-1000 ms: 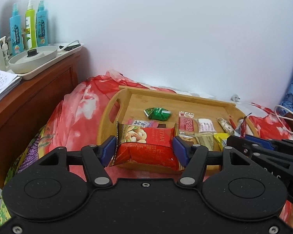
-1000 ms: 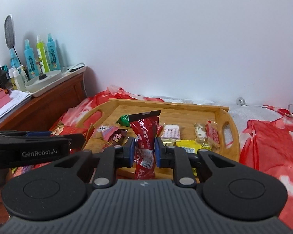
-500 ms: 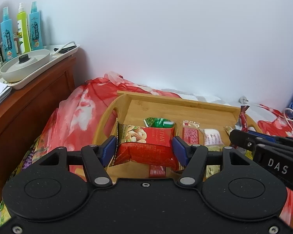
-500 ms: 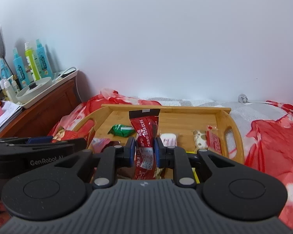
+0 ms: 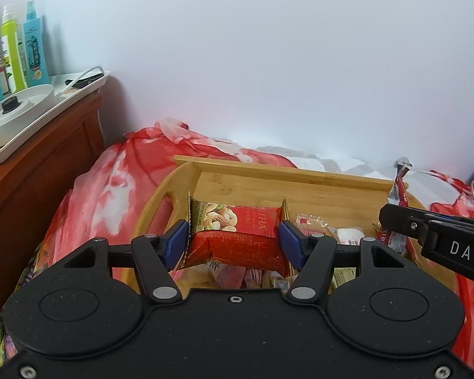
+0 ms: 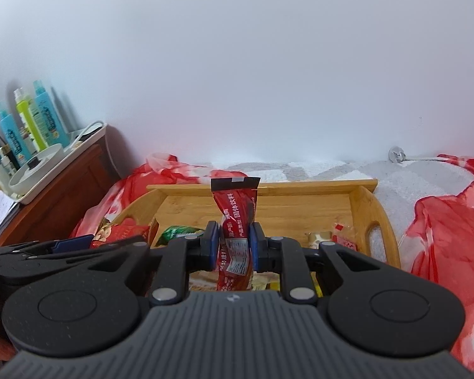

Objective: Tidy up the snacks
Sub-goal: 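Lift both snacks and carry them over the wooden tray, then lower both snacks onto the tray and open both grippers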

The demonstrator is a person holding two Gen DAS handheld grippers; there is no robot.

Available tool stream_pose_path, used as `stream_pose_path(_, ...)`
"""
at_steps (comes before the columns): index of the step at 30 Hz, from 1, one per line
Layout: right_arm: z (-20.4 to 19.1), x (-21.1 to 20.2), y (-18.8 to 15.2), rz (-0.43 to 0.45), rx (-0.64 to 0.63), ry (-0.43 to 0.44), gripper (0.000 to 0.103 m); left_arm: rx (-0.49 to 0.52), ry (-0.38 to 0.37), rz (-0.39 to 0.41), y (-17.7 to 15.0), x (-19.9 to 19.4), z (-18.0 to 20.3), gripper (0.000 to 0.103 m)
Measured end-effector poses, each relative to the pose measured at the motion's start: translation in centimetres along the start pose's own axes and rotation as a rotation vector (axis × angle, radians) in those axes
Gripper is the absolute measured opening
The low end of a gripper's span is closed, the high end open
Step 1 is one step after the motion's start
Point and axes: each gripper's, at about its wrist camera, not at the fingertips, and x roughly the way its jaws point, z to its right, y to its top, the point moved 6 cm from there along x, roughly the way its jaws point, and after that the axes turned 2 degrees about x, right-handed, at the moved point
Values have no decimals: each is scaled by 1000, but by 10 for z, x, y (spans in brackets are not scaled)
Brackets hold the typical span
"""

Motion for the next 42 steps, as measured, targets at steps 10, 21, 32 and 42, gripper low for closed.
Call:
stream_pose_path(10,12,33,3,-36,-2,-55,24,11,13,-29,0,30,5,61)
stream_pose_path(21,22,57,-1,-58,18,-93,24,25,26,-32,-2,48,3,61)
stream_pose_path(32,20,71,-7,-78,-4,-93,24,-1,13,-54,-3,65,2,61)
stream_pose_path(42,22,77,-10,-88,-19,-80,29,-2,31,-58,-7,75,0,63)
